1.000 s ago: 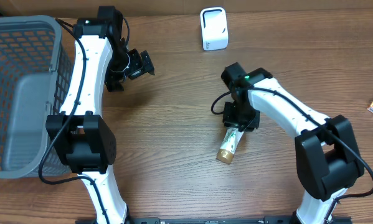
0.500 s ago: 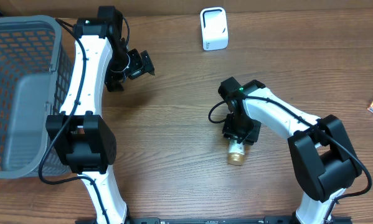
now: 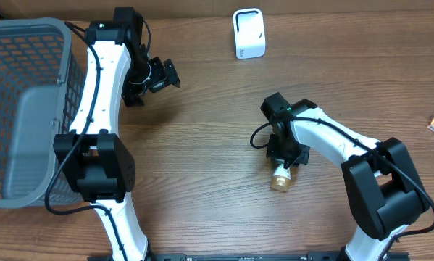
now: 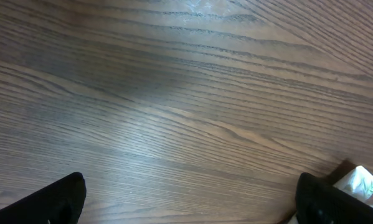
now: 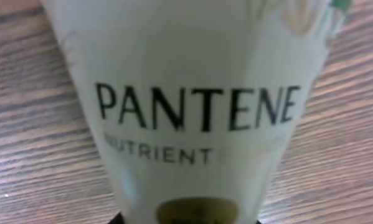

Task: Scan the item barcode
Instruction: 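Lift the Pantene tube and hold it at the white scanner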

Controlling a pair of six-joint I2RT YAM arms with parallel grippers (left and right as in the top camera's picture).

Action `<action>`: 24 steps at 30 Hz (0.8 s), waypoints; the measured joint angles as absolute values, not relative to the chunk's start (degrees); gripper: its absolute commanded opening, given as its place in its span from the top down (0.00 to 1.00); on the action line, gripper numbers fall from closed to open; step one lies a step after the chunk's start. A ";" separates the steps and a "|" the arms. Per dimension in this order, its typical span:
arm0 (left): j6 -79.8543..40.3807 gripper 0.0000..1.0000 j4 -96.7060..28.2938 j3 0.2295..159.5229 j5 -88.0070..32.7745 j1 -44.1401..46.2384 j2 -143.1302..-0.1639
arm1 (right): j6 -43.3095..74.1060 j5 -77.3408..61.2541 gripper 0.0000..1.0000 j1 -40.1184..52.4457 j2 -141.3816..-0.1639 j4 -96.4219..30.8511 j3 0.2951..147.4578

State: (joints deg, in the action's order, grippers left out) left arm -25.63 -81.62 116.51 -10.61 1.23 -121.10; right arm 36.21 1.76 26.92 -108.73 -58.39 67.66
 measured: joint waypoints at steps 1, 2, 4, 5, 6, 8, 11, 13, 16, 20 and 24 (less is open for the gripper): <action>-25.63 0.00 -81.65 116.51 -10.63 1.23 -121.10 | 36.03 2.59 0.84 26.76 -108.95 -59.24 68.23; -25.63 0.00 -81.62 116.51 -10.63 1.23 -121.10 | 35.92 3.40 0.85 26.50 -109.27 -60.07 68.88; -25.63 0.00 -81.62 116.51 -10.63 1.23 -121.10 | 35.35 5.19 0.87 25.52 -110.28 -61.80 70.70; -25.63 0.00 -81.62 116.51 -10.63 1.23 -121.10 | 34.74 5.87 0.87 25.06 -110.78 -62.43 71.64; -25.63 0.00 -81.62 116.51 -10.63 1.23 -121.10 | 33.91 6.50 0.87 24.60 -111.39 -63.18 73.08; -25.63 0.00 -81.62 116.51 -10.63 1.23 -121.10 | 31.79 7.60 0.88 23.83 -112.18 -63.72 76.40; -25.63 0.00 -81.65 116.51 -10.63 1.23 -121.10 | 29.08 8.51 0.92 23.55 -112.27 -64.03 82.91; -25.63 0.00 -81.62 116.51 -10.63 1.23 -121.10 | 27.88 8.71 0.95 23.57 -112.27 -63.16 87.18; -25.63 0.00 -81.62 116.51 -10.61 1.23 -121.10 | 26.72 9.02 0.96 23.62 -112.27 -58.67 91.83; -25.63 0.00 -81.65 116.51 -10.63 1.23 -121.10 | 26.04 9.21 0.96 23.62 -112.27 -46.81 93.67; -25.63 0.00 -81.62 116.51 -10.61 1.23 -121.10 | 25.82 8.69 0.96 23.62 -112.27 -36.38 93.76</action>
